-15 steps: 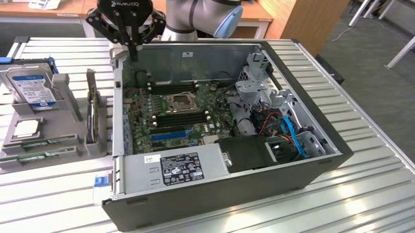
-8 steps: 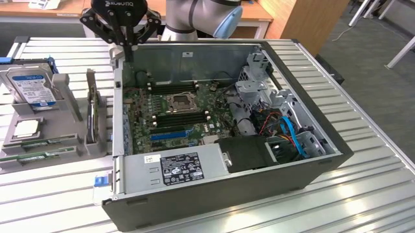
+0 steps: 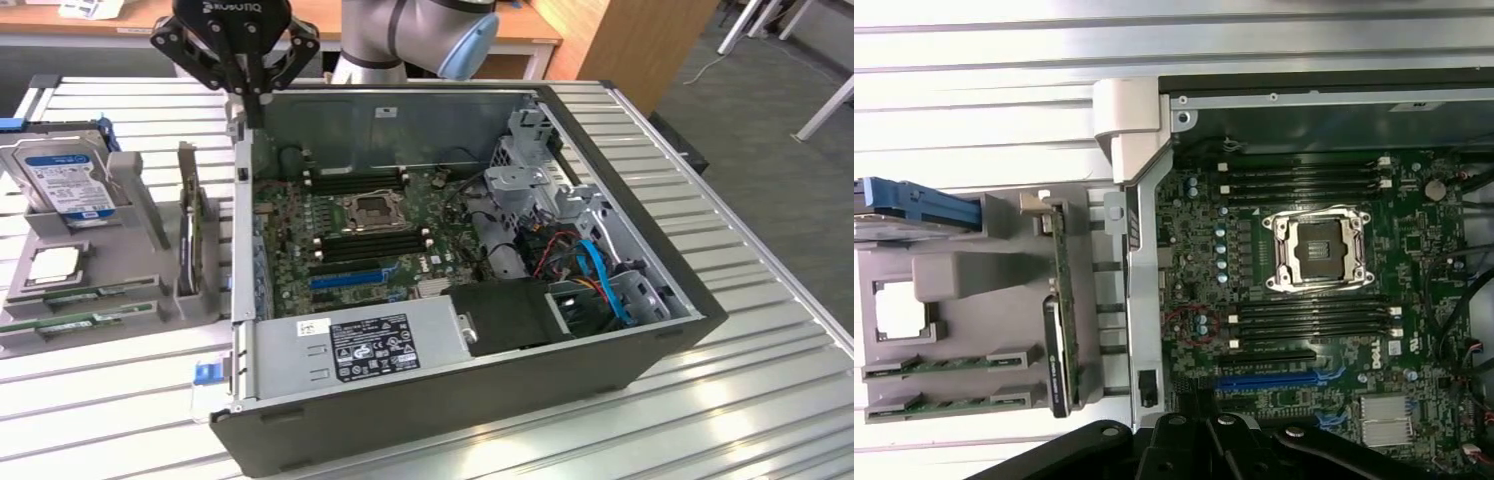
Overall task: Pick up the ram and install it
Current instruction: 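Reach for the ram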
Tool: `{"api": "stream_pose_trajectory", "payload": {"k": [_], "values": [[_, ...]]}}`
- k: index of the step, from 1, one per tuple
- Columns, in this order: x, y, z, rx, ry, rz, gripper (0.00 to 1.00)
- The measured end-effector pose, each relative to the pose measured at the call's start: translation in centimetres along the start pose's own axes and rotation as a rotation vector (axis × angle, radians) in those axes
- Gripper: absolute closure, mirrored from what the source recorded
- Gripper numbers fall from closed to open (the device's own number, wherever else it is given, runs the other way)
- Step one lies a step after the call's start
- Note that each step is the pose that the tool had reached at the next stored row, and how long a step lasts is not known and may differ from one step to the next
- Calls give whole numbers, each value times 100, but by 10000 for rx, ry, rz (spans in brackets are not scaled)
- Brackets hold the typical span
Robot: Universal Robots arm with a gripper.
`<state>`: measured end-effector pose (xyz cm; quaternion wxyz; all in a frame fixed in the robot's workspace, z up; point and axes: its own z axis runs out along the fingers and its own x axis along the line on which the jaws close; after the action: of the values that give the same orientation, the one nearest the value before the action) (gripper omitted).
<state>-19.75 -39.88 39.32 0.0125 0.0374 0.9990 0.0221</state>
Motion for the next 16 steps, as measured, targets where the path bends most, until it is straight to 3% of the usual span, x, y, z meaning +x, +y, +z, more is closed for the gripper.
{"api": "stream_pose_trajectory", "payload": {"k": [16], "values": [[277,-20,-6,0,1,-1,90]]}}
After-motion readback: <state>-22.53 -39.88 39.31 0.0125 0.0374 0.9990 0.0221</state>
